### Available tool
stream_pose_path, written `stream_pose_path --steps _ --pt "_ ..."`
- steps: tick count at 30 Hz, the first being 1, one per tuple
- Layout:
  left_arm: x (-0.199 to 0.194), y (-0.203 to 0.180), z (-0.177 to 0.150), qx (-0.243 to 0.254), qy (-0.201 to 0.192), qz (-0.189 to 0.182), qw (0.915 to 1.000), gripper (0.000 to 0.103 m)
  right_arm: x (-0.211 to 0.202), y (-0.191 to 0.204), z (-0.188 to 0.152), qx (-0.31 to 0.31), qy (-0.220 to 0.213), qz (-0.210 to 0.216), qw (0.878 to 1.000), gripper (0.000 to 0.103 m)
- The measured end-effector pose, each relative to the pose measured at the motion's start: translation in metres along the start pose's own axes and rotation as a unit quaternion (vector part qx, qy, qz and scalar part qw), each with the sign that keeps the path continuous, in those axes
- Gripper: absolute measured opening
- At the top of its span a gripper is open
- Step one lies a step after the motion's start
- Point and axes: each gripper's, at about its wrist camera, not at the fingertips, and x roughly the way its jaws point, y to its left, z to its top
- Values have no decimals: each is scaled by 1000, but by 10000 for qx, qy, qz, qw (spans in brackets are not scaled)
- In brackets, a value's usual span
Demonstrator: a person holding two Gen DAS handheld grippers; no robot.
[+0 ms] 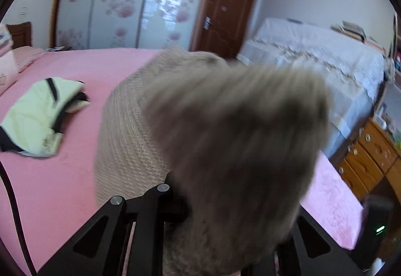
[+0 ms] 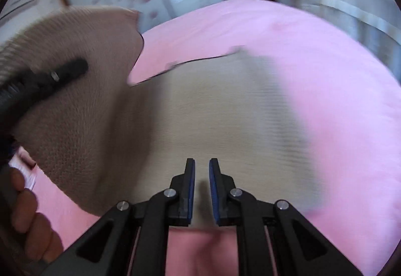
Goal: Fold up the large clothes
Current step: 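Fold the held side over the middle with the left tool and open it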
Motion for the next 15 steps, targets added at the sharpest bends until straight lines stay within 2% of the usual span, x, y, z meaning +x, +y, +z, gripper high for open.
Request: stream_pose_path --steps 3,4,6,8,12,15 --pt "49 -37 -34 377 724 -5 9967 16 -15 -44 -9 305 82 -278 9991 12" --pt "70 -49 -52 551 1094 179 9923 16 -19 -53 -11 422 113 -336 9985 12" --pt "76 -68 -70 1011 956 464 9892 16 -24 -67 -16 563 164 -411 9974 12" --pt "72 -79 -71 1274 857 606 9863 16 -30 -73 -18 666 140 -371 9970 12" --pt "55 -77 -50 975 769 246 9920 16 -38 -77 -18 702 61 -272 9971 12" --pt "38 -87 -43 1010 572 85 9932 16 -46 -80 -14 721 -102 -165 9972 12"
